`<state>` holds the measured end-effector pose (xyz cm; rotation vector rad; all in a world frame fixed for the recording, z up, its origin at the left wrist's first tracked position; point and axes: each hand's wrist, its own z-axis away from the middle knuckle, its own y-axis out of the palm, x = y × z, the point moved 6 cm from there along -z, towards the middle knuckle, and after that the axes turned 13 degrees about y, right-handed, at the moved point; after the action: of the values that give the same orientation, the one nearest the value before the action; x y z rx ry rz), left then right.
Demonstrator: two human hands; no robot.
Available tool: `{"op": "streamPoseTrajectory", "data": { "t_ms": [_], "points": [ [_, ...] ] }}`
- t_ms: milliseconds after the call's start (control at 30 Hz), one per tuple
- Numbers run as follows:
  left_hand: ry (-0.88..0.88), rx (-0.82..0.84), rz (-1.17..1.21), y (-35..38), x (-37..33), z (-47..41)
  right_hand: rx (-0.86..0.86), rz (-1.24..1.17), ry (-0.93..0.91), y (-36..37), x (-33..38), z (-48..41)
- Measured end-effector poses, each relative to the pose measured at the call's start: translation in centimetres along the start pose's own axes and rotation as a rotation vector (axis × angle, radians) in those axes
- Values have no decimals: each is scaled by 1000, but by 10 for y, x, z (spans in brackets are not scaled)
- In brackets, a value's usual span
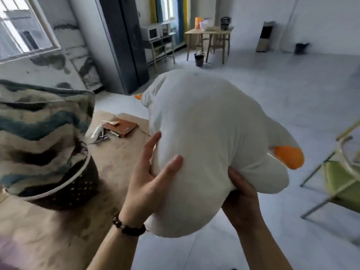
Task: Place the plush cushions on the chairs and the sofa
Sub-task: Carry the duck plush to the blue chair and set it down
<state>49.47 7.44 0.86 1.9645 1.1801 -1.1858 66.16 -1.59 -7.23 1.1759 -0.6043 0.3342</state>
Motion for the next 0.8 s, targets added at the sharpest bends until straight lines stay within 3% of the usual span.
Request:
{"op": "streamPoseTrajectory", "data": {
  "t_ms": [133, 500, 800],
  "points": [
    [-65, 119, 14, 94, 59, -53, -111, -77, -80, -79, 77, -28],
    [-285, 182, 12, 306, 191, -186, -279, 58, -162, -228, 267, -120],
    [-371, 312, 100, 471, 345, -355, -468, 127, -239, -325, 412, -278]
  ]
}}
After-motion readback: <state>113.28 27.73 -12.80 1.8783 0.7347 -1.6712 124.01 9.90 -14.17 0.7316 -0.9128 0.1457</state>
